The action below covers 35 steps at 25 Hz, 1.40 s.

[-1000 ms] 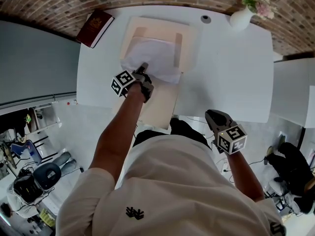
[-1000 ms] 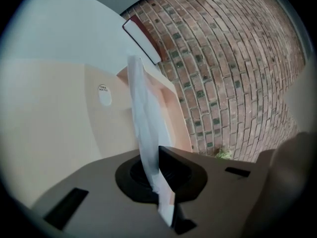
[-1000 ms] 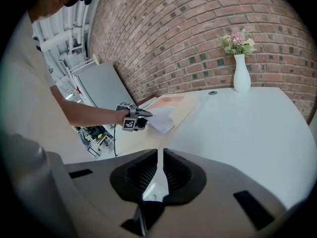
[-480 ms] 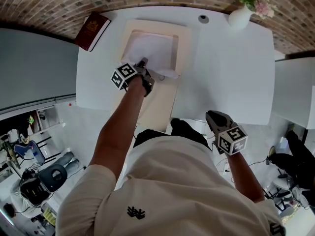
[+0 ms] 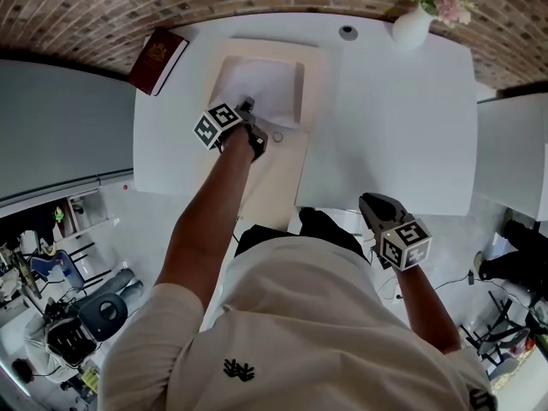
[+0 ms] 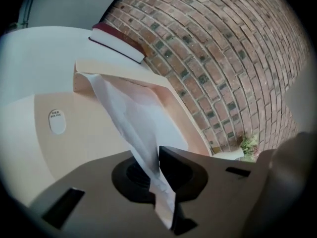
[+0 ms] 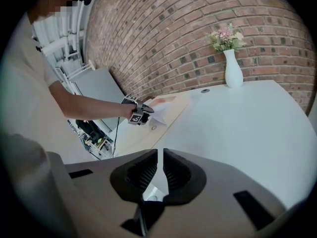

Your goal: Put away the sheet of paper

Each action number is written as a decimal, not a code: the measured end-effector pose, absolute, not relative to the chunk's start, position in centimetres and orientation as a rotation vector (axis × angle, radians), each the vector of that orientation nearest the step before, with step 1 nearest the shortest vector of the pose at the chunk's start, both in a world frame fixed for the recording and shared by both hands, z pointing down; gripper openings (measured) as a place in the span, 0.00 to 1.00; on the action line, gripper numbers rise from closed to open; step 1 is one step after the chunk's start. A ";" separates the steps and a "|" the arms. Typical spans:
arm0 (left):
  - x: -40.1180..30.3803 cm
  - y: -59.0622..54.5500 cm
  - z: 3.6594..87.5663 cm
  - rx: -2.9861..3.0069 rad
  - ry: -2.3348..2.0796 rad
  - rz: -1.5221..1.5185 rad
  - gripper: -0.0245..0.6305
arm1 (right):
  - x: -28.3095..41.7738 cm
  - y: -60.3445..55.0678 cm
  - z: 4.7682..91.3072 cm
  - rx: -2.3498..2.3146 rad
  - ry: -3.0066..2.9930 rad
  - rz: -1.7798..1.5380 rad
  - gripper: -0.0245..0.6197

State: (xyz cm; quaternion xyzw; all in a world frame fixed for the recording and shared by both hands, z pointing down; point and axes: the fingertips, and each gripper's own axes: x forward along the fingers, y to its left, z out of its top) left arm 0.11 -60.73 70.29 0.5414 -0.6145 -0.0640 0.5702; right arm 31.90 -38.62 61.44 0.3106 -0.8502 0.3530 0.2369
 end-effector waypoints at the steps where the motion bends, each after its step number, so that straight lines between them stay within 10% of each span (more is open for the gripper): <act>1: 0.1 -60.8 70.3 1.274 -1.459 -0.125 0.08 | 31.9 -38.6 61.4 0.854 -2.330 0.970 0.13; 11: 0.2 -60.8 70.1 1.319 -1.566 0.117 0.39 | 31.9 -38.4 61.4 0.861 -2.344 0.983 0.13; 35: -2.1 -54.6 65.3 1.383 -1.574 0.082 0.44 | 26.9 -35.9 59.3 0.798 -2.398 0.892 0.13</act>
